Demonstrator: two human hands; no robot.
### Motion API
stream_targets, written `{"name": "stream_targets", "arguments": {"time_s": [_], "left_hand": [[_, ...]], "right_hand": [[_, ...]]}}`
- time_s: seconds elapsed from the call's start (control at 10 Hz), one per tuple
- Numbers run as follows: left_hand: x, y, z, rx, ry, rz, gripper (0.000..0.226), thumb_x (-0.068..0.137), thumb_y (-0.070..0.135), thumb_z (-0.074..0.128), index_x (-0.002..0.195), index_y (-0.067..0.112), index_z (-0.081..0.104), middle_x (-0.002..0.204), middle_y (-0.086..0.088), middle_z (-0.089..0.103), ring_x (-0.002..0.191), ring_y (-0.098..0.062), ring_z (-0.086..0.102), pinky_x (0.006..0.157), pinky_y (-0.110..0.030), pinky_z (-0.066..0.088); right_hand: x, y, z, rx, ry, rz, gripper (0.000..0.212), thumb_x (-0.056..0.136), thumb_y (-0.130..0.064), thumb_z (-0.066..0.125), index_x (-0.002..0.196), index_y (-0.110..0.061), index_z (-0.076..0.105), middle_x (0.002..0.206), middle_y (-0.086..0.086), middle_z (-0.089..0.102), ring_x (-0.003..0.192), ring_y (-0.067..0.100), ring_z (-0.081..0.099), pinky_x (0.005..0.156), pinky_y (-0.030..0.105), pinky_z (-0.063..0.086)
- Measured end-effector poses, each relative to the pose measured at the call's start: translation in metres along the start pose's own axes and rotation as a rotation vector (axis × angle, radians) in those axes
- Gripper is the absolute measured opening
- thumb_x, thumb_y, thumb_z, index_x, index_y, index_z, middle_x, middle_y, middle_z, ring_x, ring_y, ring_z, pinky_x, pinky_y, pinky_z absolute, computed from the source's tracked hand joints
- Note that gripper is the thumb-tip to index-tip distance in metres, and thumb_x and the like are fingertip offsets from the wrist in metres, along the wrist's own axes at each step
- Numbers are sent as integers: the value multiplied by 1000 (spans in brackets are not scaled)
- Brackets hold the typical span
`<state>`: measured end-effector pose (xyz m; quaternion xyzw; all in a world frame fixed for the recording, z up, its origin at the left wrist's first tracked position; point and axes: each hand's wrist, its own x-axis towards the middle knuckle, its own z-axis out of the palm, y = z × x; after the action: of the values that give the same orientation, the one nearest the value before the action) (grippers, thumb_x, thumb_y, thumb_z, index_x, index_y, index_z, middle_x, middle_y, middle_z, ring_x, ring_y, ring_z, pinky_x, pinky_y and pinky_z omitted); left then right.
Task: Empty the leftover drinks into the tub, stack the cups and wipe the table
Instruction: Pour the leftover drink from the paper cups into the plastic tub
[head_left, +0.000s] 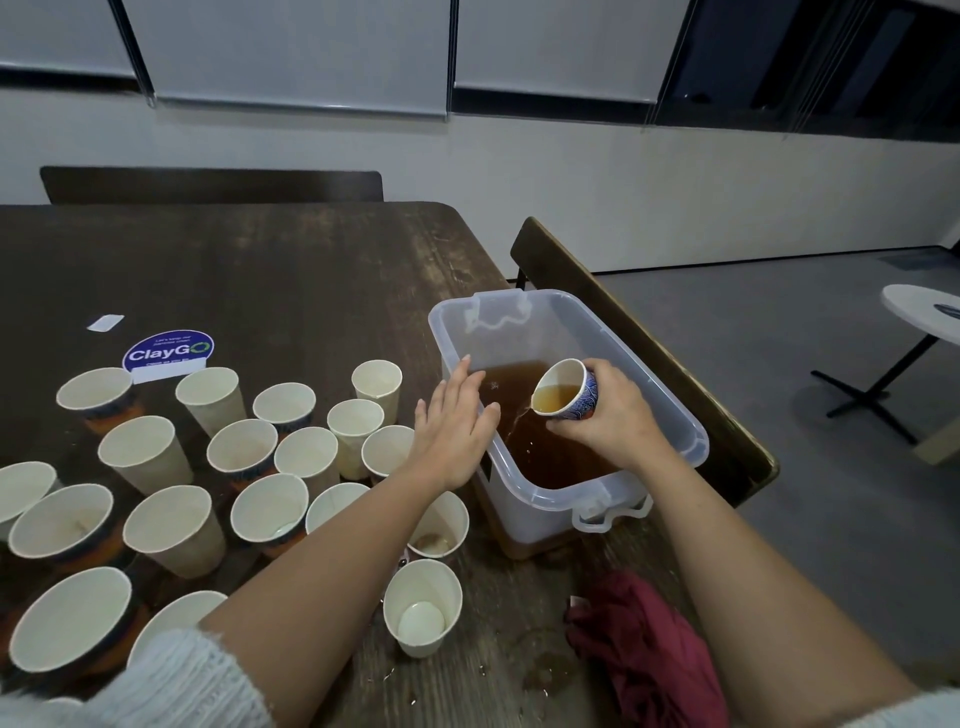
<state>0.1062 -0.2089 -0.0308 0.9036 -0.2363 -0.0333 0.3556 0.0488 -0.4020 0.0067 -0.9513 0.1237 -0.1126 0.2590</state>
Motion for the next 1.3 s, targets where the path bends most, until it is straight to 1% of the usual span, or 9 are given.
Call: {"name": "stream_targets", "arguments": {"time_s": [0.1,0.7,1.3], "left_hand": [[0,-1,1,9,3,3,48,103,36,27,149,24,23,161,10,-1,148,-21,5,118,-54,1],[1,-1,3,31,20,-18,48,103,37,27,149,25,23,161,10,0,148,-21,6,117,-54,1],[0,0,2,32,17,-20,47,103,38,27,148,25,24,161,10,0,148,-22,7,117,-55,1]], "right_hand": [[-1,0,-1,-18,-6,-7,82,68,-41,86,135,-23,42,132,2,53,120,21,52,100,47,48],[-2,-4,-2,-121,-29,-9,83,69,-46,84,136,-23,40,133,1,52,123,23,49,102,47,45],[-6,-9,-4,-166,-26,-13,78,73,-42,82,137,-23,40,135,2,50,126,23,46,106,45,39]]}}
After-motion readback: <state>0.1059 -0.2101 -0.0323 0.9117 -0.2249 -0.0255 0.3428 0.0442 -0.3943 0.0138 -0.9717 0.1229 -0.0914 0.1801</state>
